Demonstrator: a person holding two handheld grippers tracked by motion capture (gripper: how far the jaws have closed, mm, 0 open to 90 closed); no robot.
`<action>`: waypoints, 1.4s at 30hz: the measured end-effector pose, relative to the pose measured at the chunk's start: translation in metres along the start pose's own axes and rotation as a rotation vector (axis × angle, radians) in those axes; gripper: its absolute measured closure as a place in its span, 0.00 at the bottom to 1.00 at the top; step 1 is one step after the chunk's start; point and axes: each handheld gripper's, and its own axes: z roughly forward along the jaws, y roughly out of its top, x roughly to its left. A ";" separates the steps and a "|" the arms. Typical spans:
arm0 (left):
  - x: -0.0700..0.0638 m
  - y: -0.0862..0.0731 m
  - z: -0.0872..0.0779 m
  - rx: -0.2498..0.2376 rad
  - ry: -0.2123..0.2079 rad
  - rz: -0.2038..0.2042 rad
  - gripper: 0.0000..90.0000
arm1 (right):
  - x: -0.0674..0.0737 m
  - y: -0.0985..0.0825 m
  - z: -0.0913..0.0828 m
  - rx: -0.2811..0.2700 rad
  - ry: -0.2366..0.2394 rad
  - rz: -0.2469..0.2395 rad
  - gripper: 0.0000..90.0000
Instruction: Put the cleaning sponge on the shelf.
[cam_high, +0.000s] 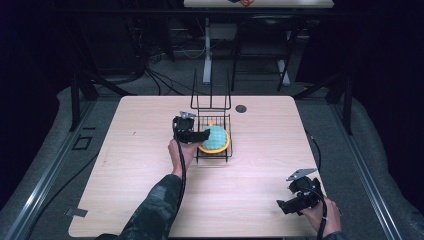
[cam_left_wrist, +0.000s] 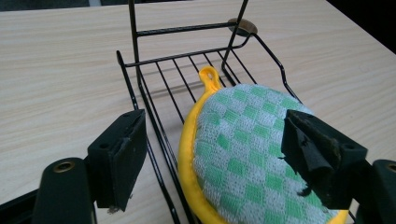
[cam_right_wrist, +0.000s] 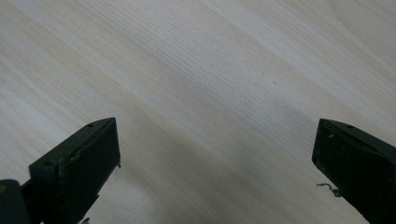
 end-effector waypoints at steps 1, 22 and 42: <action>0.000 0.000 -0.002 -0.004 0.003 0.003 0.23 | 0.000 0.000 0.000 0.001 -0.001 -0.001 0.01; 0.011 -0.016 -0.075 0.035 -0.011 0.108 0.11 | 0.003 0.001 -0.003 -0.027 -0.006 -0.002 0.01; 0.035 -0.052 -0.144 0.113 0.017 0.160 0.00 | 0.004 0.002 -0.003 -0.034 -0.016 -0.007 0.01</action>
